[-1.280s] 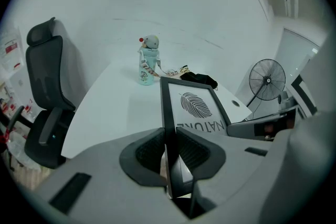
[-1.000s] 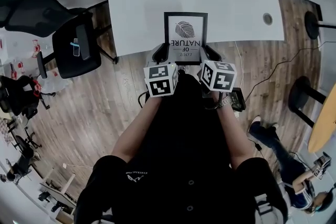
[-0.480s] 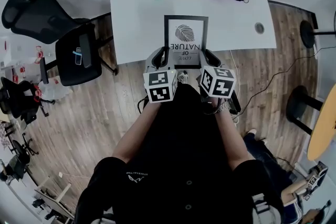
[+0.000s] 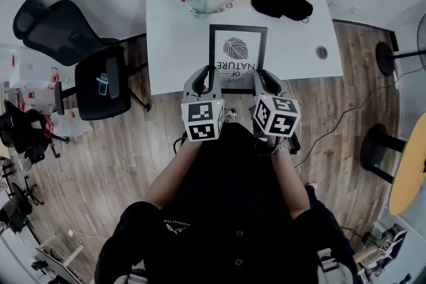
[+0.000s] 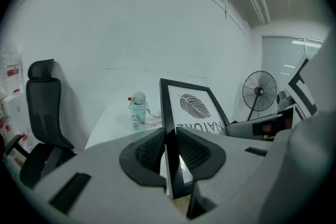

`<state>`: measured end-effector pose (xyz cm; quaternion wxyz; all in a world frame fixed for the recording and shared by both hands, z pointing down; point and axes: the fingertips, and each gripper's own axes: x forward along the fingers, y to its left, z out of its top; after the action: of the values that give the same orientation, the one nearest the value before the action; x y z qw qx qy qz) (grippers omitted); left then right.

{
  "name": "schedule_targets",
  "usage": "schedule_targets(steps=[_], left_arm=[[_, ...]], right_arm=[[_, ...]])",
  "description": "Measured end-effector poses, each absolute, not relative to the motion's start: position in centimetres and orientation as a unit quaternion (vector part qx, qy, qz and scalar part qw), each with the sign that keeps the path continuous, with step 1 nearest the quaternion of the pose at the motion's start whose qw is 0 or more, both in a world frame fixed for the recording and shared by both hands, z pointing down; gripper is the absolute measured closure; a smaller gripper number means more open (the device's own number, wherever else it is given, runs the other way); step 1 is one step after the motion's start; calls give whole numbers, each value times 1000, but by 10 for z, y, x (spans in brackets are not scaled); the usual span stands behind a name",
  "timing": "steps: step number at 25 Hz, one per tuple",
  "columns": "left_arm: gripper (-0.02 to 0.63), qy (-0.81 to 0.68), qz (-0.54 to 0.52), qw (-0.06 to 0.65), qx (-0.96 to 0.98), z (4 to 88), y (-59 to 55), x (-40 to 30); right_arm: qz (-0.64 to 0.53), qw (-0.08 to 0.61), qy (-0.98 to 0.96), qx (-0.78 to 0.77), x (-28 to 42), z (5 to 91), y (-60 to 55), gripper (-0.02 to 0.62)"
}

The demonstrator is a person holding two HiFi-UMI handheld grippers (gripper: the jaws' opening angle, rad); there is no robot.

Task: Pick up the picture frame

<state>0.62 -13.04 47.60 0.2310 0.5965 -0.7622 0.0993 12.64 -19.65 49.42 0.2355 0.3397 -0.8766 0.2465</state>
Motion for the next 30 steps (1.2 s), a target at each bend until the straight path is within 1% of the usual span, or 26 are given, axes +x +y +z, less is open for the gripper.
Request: schedule_targets(steps=[6,14,21,30], left_arm=[[532,-772,81,187,602,437,-136,4],[532,-780,57,146,606,393,-133,-4],[532,-787,36,80,610,344,-133,-8],[532,-789,4,11,614,285,-136,-13]], right_arm=[[197,201,-894,349,123,451,-204,528],[158,167,-908,351,115,404,-201,528],[125,119,-920,351,109,358,-204,528],[79,62,-931,351,104,296,-208,528]])
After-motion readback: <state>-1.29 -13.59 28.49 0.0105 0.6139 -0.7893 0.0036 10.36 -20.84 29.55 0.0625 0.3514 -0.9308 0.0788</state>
